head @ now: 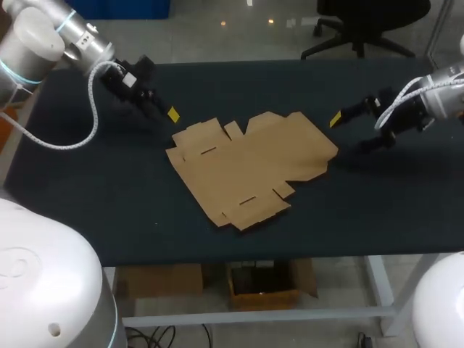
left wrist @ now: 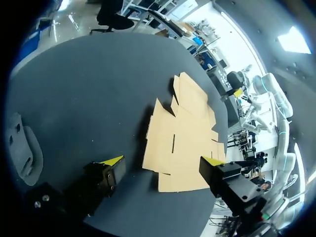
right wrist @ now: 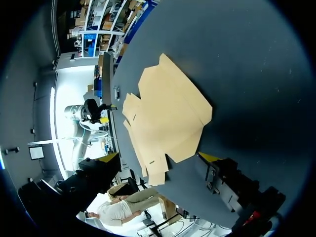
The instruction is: Assemble the packaging by folding the flat box into shape, placing the metal phone stand inside, and closing the box properly
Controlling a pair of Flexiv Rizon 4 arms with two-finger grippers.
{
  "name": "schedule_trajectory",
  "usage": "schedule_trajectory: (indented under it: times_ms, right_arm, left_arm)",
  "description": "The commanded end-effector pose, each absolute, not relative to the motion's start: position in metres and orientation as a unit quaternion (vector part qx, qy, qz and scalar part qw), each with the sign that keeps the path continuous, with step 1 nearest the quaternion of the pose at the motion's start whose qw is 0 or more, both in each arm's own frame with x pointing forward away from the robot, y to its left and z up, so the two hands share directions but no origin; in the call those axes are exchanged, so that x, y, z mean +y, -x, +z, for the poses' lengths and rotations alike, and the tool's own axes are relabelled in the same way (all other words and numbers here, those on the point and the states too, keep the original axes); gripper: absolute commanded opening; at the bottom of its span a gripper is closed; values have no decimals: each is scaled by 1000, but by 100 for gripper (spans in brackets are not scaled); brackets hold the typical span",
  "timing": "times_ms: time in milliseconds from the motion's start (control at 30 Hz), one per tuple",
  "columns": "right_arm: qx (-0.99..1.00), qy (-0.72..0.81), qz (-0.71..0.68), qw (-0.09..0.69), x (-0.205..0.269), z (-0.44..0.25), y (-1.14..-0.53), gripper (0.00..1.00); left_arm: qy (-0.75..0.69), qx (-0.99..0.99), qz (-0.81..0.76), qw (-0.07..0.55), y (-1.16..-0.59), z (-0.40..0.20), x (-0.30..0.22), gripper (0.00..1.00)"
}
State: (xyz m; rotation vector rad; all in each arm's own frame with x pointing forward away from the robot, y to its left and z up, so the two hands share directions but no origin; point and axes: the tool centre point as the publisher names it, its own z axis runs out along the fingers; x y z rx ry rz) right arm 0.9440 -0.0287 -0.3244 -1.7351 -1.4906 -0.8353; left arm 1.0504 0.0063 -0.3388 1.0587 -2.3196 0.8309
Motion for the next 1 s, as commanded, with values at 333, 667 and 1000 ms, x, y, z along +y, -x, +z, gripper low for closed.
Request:
schedule_trajectory:
  times_ms: [333,667,1000]
  right_arm:
    - [-573,679,-298,350,-24,-324,-935,100]
    - [-600,693,-260,303,-22,-319,-924,100]
    - [-665,667,-226,250,-29,-318,-916,100]
  left_arm:
    - [-361,-848,289,259,-1059,-361,-8,100]
    - [-343,-861,280,250,-1058,-368,-15,100]
    - [-338,-864,276,252,-1056,-370,-14,100]
